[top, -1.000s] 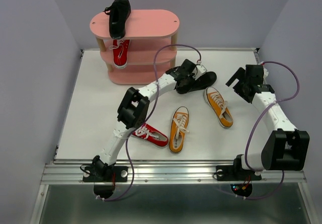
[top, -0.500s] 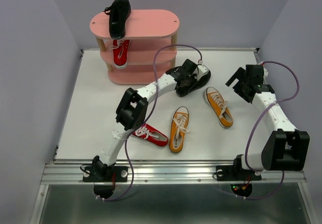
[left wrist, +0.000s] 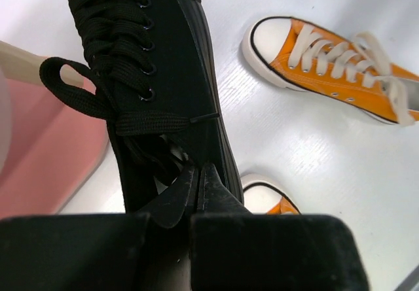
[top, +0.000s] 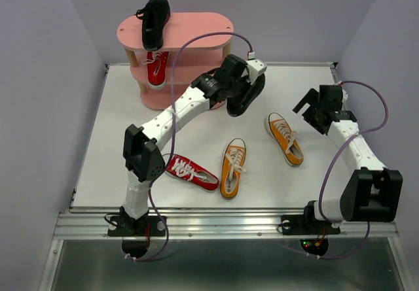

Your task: Place and organize the shoes onto the shoe shelf

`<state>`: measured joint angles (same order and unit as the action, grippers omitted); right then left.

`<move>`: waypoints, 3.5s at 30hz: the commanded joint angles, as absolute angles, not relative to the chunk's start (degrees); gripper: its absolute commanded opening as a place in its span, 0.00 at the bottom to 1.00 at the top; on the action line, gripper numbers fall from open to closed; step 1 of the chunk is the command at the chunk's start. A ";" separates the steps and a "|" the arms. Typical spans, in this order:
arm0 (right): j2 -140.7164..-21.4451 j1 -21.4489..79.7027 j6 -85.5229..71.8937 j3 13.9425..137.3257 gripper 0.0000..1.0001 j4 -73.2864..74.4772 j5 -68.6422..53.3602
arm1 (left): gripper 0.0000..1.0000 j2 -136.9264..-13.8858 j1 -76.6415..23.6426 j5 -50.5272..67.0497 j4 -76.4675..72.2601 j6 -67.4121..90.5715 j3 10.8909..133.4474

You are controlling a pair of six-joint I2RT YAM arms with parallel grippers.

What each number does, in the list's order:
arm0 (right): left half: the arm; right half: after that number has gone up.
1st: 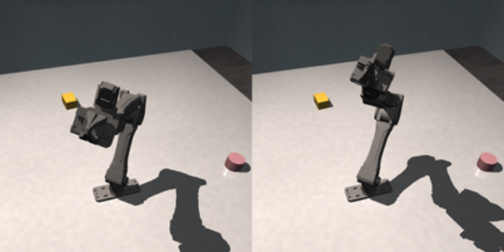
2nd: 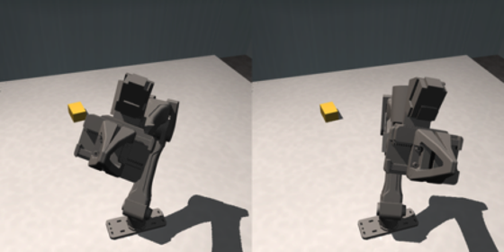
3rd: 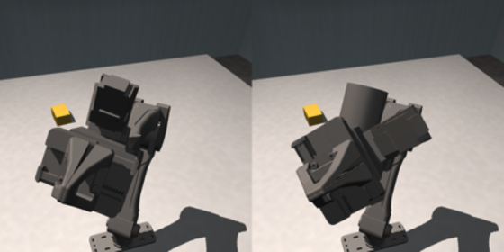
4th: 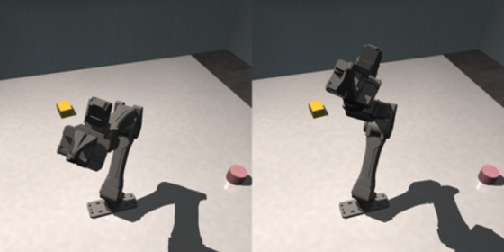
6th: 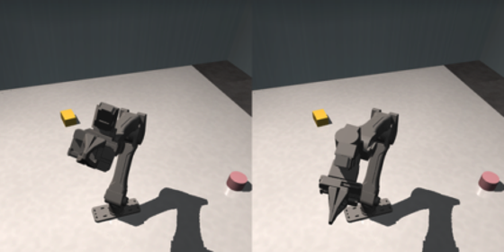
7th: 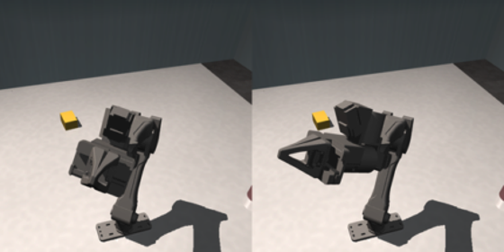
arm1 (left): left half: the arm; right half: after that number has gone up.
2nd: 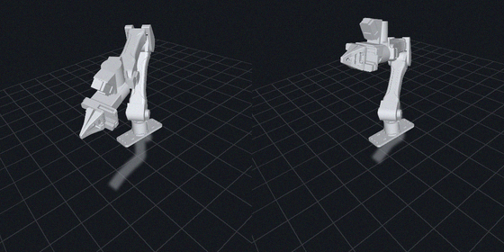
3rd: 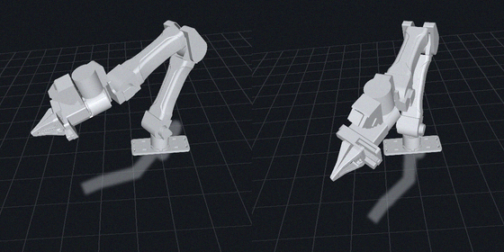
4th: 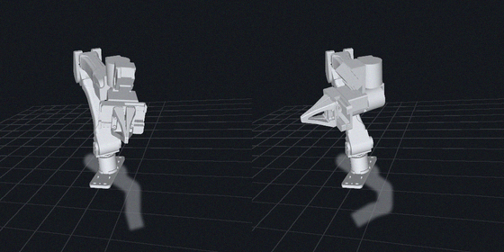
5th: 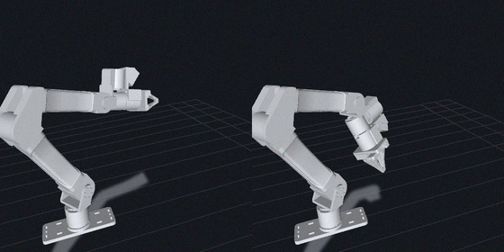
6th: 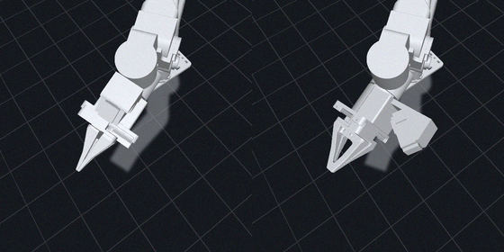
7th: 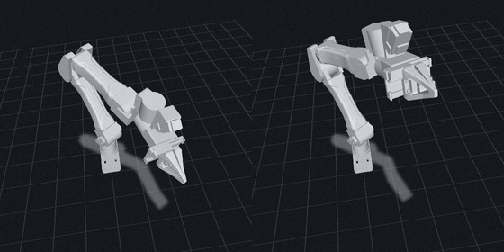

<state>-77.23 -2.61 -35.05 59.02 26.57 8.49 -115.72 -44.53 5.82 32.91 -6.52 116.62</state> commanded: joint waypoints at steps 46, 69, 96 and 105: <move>-75.23 -2.55 -35.42 57.92 1.00 24.17 5.54 | 0.00 -104.06 -32.79 -14.06 23.29 -10.99 138.96; -74.36 -2.55 -35.60 57.74 1.00 24.17 5.27 | 0.37 -106.96 -31.46 -18.02 21.19 -9.84 136.85; -71.80 9.98 -25.84 59.94 1.00 28.03 13.69 | 0.80 -82.28 -46.84 -20.22 14.59 -5.46 108.87; -74.18 27.76 -30.05 59.86 1.00 31.29 18.63 | 0.79 -66.02 -47.72 -18.29 20.21 14.64 75.54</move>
